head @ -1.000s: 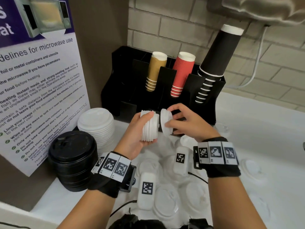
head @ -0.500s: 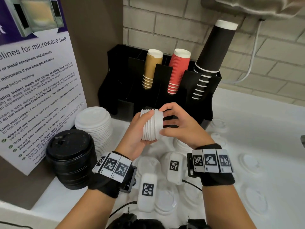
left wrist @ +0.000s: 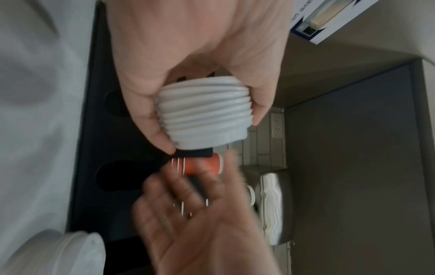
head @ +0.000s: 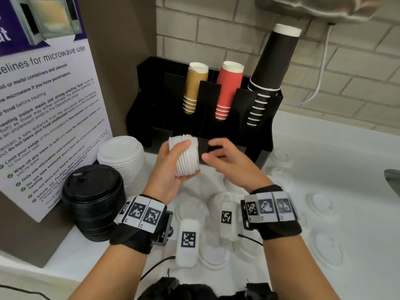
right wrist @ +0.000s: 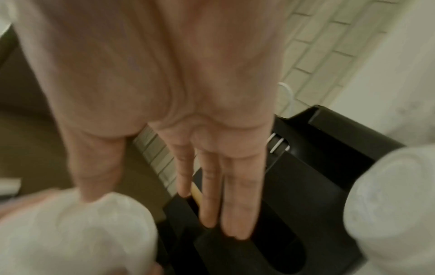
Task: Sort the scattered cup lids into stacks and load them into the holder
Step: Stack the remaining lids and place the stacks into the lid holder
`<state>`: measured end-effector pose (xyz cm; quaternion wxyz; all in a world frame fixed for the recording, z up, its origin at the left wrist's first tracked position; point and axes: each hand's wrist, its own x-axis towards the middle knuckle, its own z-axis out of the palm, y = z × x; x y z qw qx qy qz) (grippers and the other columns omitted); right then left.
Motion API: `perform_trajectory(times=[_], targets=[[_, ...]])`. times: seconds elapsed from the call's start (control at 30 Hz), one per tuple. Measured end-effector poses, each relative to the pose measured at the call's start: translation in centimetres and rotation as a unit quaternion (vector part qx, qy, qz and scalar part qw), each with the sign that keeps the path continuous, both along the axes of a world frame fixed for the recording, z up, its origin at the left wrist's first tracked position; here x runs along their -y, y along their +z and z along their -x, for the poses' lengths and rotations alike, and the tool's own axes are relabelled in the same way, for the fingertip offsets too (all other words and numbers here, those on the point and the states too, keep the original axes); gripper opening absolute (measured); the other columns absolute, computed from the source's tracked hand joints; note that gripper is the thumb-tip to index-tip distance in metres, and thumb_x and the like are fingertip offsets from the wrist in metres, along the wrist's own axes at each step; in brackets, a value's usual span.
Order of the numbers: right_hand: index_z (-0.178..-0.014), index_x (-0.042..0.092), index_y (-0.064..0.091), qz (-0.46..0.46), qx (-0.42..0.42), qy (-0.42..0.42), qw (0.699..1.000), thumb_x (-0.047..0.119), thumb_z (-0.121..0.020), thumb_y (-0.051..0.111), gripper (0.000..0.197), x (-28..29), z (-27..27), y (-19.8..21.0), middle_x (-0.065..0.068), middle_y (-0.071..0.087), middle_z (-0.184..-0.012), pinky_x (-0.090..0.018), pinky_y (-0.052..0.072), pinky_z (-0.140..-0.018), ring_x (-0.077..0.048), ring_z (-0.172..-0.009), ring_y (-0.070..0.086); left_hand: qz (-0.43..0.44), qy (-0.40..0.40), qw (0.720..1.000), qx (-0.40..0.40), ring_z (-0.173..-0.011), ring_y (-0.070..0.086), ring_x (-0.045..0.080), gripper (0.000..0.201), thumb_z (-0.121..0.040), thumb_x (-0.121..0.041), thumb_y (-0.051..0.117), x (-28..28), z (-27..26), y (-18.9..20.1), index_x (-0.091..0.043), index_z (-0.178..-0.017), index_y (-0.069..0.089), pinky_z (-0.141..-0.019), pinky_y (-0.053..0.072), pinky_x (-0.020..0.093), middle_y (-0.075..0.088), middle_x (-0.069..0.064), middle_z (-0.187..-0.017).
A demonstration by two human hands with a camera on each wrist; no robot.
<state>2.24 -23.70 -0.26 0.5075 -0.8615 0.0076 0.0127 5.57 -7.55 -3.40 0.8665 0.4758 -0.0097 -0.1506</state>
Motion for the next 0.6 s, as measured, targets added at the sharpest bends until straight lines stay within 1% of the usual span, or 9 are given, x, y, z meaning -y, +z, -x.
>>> perform_trajectory(times=[0.03,0.07,0.1,0.13,0.2,0.3,0.37,0.47,0.6], targets=[[-0.13,0.025,0.048,0.111,-0.024,0.022,0.993,0.045,-0.084,0.067,0.054,-0.2,-0.4,-0.4,-0.001,0.058,-0.12,-0.028,0.047,-0.092,-0.016,-0.109,0.057,0.002,0.019,1.0,0.002,-0.103,0.062,0.021,0.049,-0.065,-0.038,0.07,-0.3,-0.1,0.0,-0.028,-0.111,0.055,-0.075,0.058,0.04,0.062,0.001,-0.112],[-0.131,0.023,0.048,0.226,-0.054,0.066,0.97,0.048,-0.082,0.068,0.059,-0.7,-0.7,-0.9,-0.001,0.055,-0.121,-0.031,0.046,-0.093,-0.017,-0.111,0.054,0.004,0.033,0.999,0.003,-0.104,0.06,0.02,0.048,-0.065,-0.038,0.07,-0.5,-0.2,0.0,-0.03,-0.109,0.055,-0.075,0.058,0.041,0.061,0.0,-0.112],[-0.132,0.023,0.047,0.319,-0.087,0.121,0.936,0.05,-0.078,0.071,0.065,-1.4,-0.9,-1.4,0.0,0.052,-0.12,-0.033,0.045,-0.094,-0.019,-0.111,0.051,0.006,0.039,0.999,0.003,-0.105,0.06,0.021,0.047,-0.064,-0.038,0.07,-0.7,-0.3,0.0,-0.031,-0.108,0.055,-0.075,0.057,0.041,0.06,-0.001,-0.112],[-0.131,0.025,0.046,0.378,-0.116,0.172,0.902,0.051,-0.073,0.075,0.071,-2.2,-1.0,-1.9,0.001,0.05,-0.116,-0.035,0.046,-0.091,-0.019,-0.107,0.049,0.006,0.041,0.999,0.003,-0.107,0.059,0.021,0.048,-0.064,-0.038,0.07,-0.8,-0.3,0.1,-0.032,-0.108,0.055,-0.076,0.057,0.041,0.059,-0.001,-0.113],[-0.13,0.029,0.042,0.428,-0.154,0.239,0.858,0.047,-0.065,0.082,0.079,-3.8,-1.1,-2.7,0.004,0.045,-0.107,-0.034,0.047,-0.082,-0.018,-0.097,0.048,0.005,0.038,0.999,0.006,-0.11,0.058,0.022,0.049,-0.065,-0.038,0.071,-1.0,-0.2,0.1,-0.033,-0.11,0.054,-0.074,0.058,0.04,0.058,0.0,-0.116],[-0.13,0.028,0.039,0.493,-0.145,0.285,0.809,0.035,-0.063,0.086,0.082,-5.3,-1.0,-3.8,0.001,0.04,-0.102,-0.035,0.047,-0.074,-0.02,-0.09,0.048,-0.003,0.031,0.999,0.016,-0.111,0.058,0.022,0.051,-0.068,-0.038,0.07,-1.2,0.1,0.2,-0.032,-0.115,0.053,-0.071,0.058,0.038,0.057,0.001,-0.12],[-0.13,0.025,0.04,0.507,-0.122,0.287,0.804,0.029,-0.065,0.085,0.079,-5.7,-0.9,-4.1,-0.002,0.043,-0.106,-0.036,0.05,-0.074,-0.024,-0.093,0.053,-0.009,0.03,0.999,0.017,-0.111,0.058,0.022,0.055,-0.066,-0.039,0.07,-1.3,0.3,0.3,-0.031,-0.117,0.052,-0.073,0.058,0.038,0.057,0.001,-0.121],[-0.132,0.022,0.041,0.493,-0.103,0.282,0.816,0.03,-0.068,0.083,0.076,-5.6,-1.0,-3.8,-0.006,0.047,-0.116,-0.037,0.051,-0.079,-0.024,-0.097,0.054,-0.014,0.031,0.999,0.021,-0.108,0.059,0.021,0.054,-0.065,-0.039,0.069,-1.5,0.5,0.5,-0.03,-0.116,0.053,-0.072,0.058,0.037,0.058,0.001,-0.119],[-0.129,0.021,0.041,0.426,-0.077,0.187,0.882,0.037,-0.066,0.08,0.075,-3.3,-1.5,-1.9,-0.005,0.046,-0.115,-0.036,0.05,-0.079,-0.023,-0.097,0.053,-0.032,0.021,0.998,0.043,-0.096,0.064,0.017,0.055,-0.065,-0.041,0.069,-2.0,0.6,0.9,-0.028,-0.116,0.053,-0.062,0.056,0.032,0.062,0.001,-0.111]])
